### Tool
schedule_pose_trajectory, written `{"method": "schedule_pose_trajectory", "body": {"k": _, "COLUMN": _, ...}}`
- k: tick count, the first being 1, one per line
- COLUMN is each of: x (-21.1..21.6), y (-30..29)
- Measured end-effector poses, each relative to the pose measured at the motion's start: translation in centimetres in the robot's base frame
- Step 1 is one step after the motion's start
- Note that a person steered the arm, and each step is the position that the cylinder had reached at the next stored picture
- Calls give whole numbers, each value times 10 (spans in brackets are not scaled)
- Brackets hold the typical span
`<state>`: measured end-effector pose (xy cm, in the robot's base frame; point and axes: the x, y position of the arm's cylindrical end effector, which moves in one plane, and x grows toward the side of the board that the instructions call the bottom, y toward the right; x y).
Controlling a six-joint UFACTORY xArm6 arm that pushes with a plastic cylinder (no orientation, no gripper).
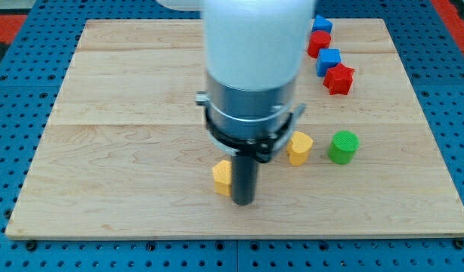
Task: Move the yellow heart a bit up
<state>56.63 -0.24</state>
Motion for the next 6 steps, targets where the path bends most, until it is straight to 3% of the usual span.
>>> {"method": "schedule_pose_trajectory", "body": {"k": 3, "x": -36, "y": -32}}
{"method": "schedule_pose_trajectory", "body": {"k": 4, "x": -11, "y": -36}}
{"method": "schedule_pose_trajectory", "body": {"k": 5, "x": -14, "y": -85}}
{"method": "schedule_pose_trajectory", "body": {"k": 6, "x": -18, "y": -74}}
